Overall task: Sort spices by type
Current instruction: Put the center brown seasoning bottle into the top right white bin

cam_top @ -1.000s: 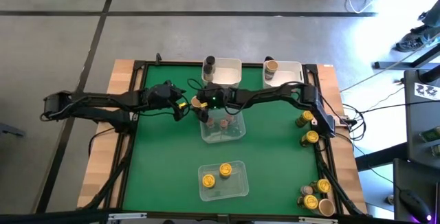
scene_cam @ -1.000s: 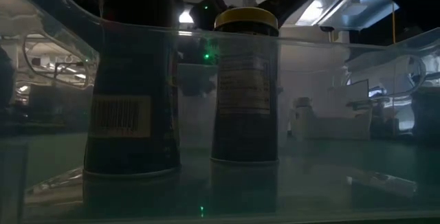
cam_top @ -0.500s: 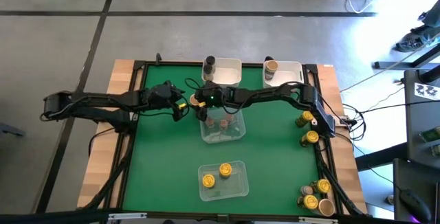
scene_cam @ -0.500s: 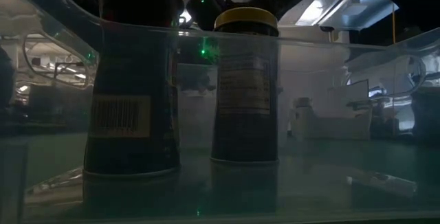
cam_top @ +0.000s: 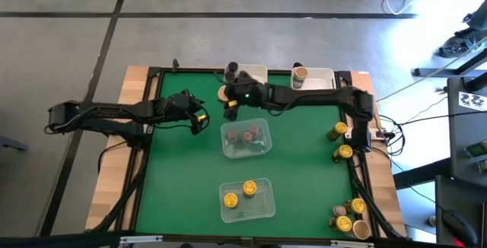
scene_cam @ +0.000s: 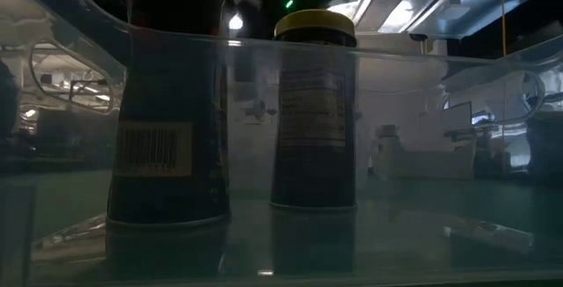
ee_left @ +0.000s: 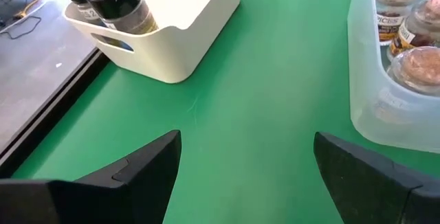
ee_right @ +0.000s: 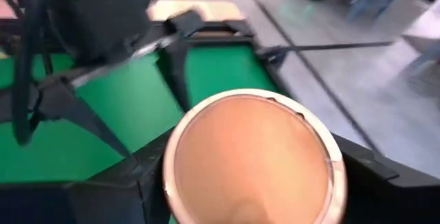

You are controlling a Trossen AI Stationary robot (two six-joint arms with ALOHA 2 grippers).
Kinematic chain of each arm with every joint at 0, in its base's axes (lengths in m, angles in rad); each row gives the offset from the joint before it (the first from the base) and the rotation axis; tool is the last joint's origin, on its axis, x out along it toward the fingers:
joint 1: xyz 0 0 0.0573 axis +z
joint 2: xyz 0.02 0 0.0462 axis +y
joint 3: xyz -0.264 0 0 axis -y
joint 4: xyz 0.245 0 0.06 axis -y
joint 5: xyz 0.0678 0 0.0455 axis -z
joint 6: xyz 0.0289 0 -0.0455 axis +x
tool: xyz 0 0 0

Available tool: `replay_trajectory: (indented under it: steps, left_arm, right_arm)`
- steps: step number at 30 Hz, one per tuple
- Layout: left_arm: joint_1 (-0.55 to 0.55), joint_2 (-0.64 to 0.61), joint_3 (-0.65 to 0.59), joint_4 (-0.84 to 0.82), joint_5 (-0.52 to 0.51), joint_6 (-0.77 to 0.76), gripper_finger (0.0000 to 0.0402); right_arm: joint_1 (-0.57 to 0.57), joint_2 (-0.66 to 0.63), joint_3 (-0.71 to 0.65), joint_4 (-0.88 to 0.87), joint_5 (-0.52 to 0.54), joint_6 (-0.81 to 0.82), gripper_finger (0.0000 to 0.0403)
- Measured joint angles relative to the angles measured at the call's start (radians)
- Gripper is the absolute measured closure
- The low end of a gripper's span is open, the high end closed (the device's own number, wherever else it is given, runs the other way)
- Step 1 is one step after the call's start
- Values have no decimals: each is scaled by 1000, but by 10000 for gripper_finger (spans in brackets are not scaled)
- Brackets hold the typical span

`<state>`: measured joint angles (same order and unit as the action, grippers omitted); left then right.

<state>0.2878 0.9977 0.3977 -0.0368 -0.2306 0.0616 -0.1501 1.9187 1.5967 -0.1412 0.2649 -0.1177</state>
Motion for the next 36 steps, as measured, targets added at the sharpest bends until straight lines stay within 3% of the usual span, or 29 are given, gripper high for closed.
replay_trajectory:
  steps: [8, 15, 18, 26, 36]
  left_arm:
    - [0, 0, 0, 0, 0, 18, 88]
    - [0, 0, -1, 14, 0, 22, 88]
    - [0, 0, 0, 33, 0, 22, 88]
    - [0, 0, 0, 31, 0, 21, 88]
    - [0, 0, 0, 27, 0, 30, 88]
  right_arm:
    - [-1, -189, -56, -236, 278, 8, 130]
    - [-23, -365, -258, -319, 659, 107, 130]
    - [-60, -432, -363, -357, 762, 206, 130]
    - [-238, -525, -585, -337, 705, 405, 130]
    - [-345, -529, -639, -328, 709, 458, 130]
